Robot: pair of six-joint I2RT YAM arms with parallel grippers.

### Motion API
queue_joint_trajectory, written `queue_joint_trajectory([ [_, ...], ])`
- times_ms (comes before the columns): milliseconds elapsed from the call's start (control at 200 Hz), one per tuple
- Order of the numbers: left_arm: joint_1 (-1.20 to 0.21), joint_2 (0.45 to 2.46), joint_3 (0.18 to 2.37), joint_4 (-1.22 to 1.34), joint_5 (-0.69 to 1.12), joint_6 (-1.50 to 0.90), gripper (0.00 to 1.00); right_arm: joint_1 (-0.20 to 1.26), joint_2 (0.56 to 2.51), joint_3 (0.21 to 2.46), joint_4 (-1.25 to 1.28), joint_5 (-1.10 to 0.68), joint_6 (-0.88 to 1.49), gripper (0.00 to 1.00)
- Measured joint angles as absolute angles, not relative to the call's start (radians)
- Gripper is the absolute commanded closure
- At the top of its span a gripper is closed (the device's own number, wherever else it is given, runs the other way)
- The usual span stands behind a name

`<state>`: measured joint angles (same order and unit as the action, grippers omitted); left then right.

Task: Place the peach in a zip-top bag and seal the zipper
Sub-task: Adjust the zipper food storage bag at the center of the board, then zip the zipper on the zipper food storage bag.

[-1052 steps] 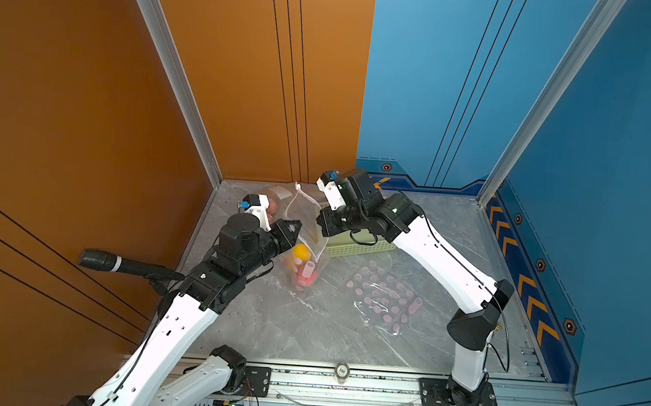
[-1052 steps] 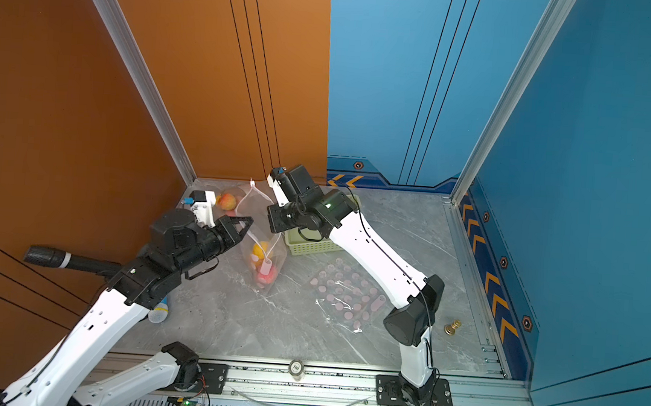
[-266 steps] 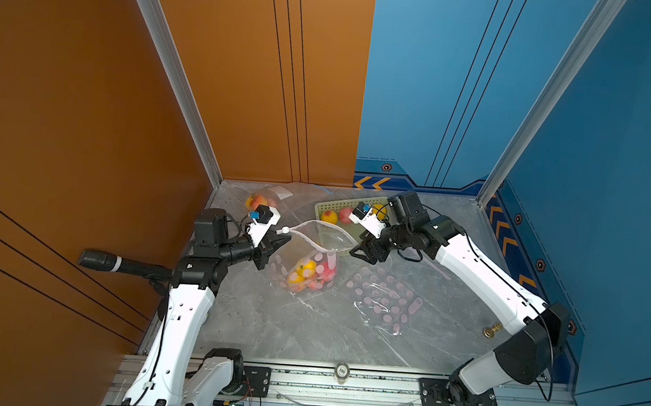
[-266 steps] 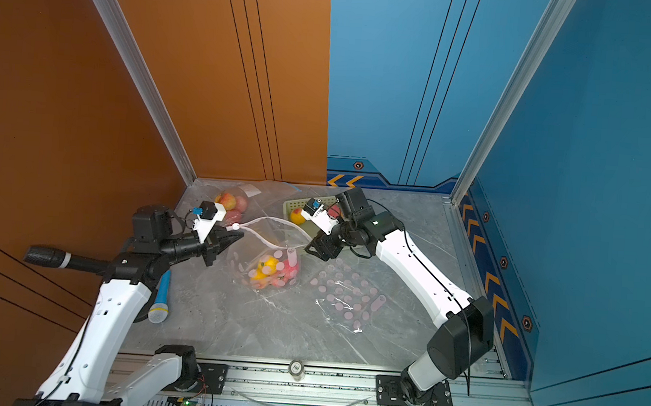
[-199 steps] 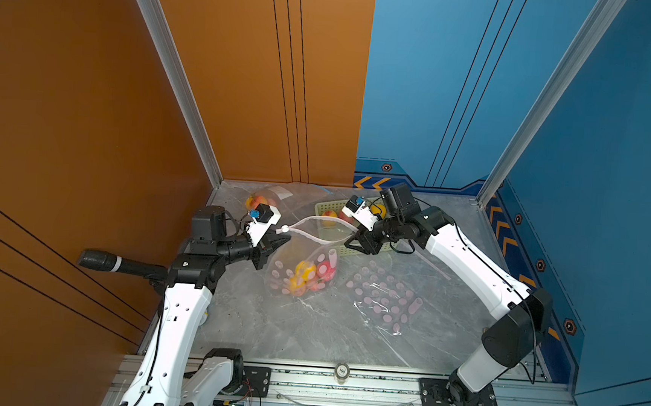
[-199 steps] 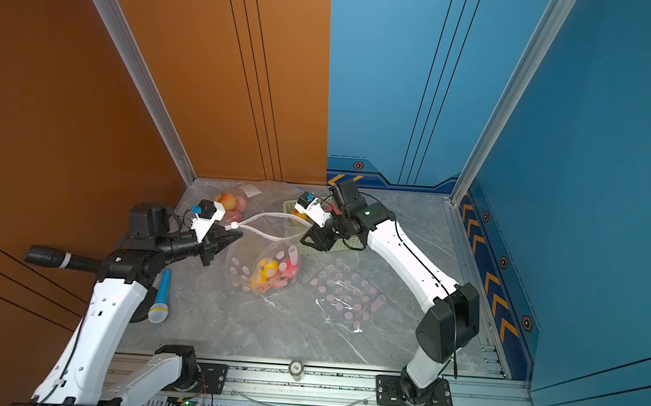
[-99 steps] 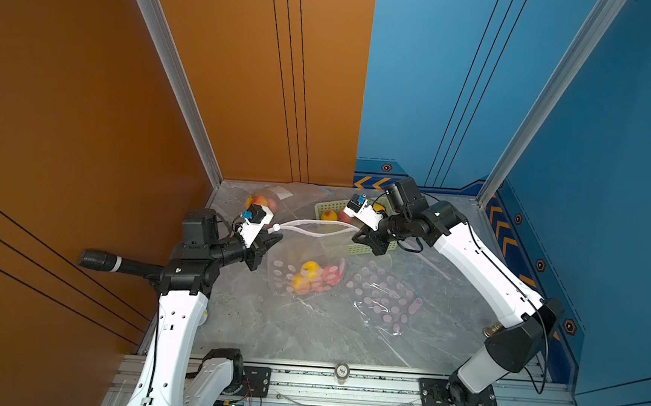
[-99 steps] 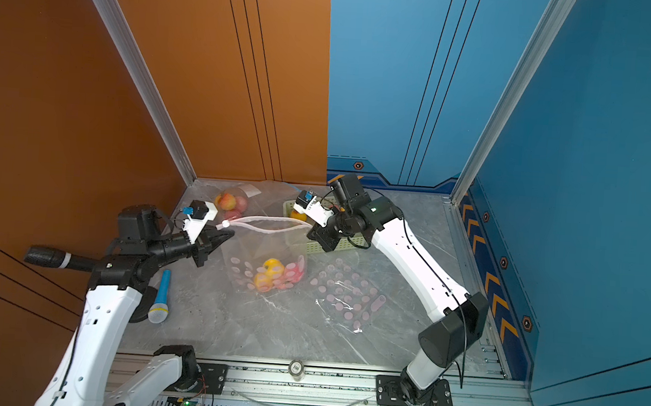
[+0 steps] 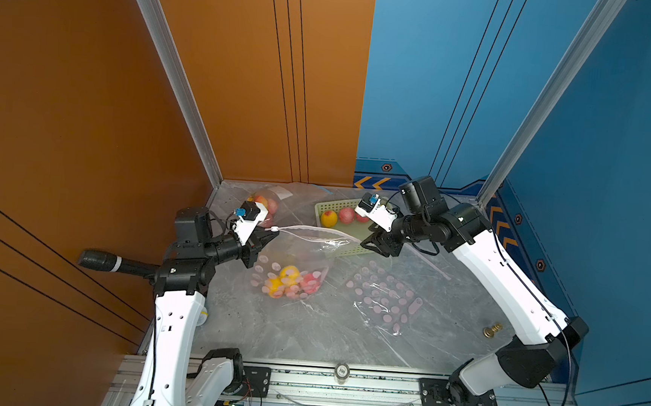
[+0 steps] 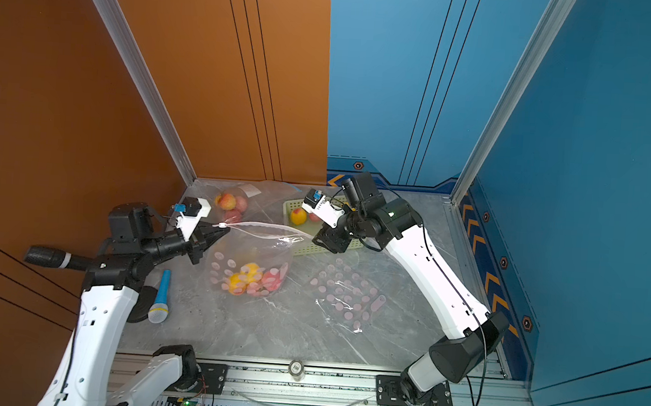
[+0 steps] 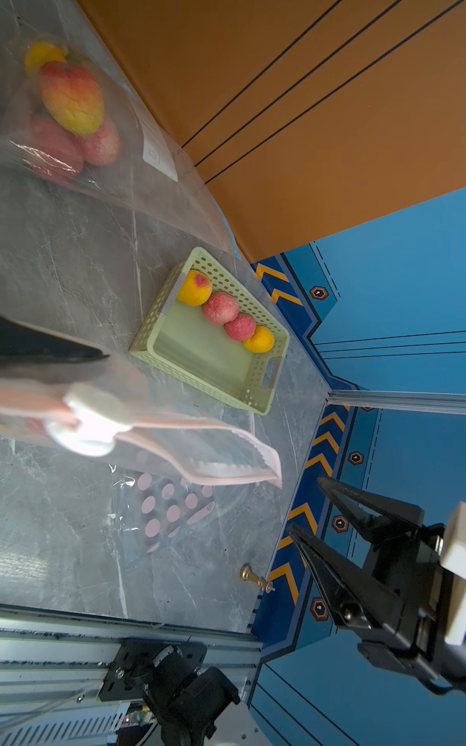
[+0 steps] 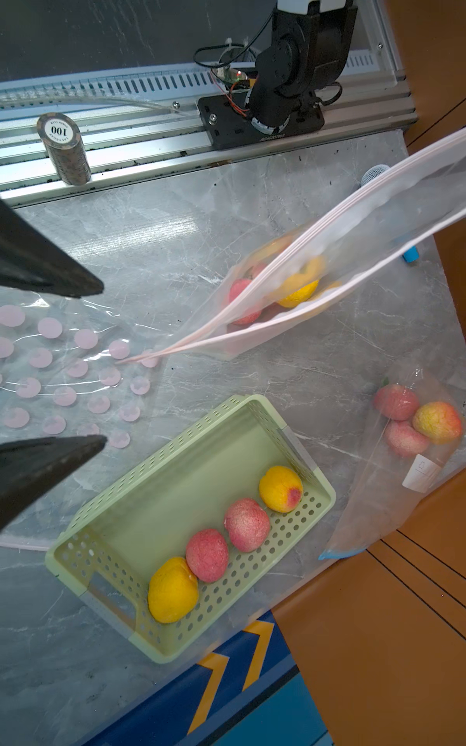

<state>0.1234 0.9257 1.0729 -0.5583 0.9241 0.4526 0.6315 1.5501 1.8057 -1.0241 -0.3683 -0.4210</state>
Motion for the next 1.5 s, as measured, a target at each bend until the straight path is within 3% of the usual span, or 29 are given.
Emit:
queue_joint_trajectory([
  [330, 0.097, 0.908, 1.074, -0.559, 0.929, 0.448, 1.00, 0.899, 1.469, 1.749, -0.735, -0.253, -0.288, 0.36],
  [546, 0.070, 0.891, 1.079, -0.559, 0.935, 0.447, 1.00, 1.015, 1.517, 1.750, -0.556, -0.178, -0.261, 0.42],
  [666, 0.064, 0.891, 1.079, -0.559, 0.935, 0.445, 1.00, 1.036, 1.578, 1.787, -0.518, -0.178, -0.258, 0.54],
  [1091, 0.057, 0.891, 1.079, -0.559, 0.934, 0.445, 1.00, 1.049, 1.726, 1.932, -0.484, -0.200, -0.273, 0.75],
  [1502, 0.057, 0.892, 1.079, -0.561, 0.934, 0.445, 1.00, 1.049, 1.782, 1.996, -0.489, -0.242, -0.273, 0.76],
])
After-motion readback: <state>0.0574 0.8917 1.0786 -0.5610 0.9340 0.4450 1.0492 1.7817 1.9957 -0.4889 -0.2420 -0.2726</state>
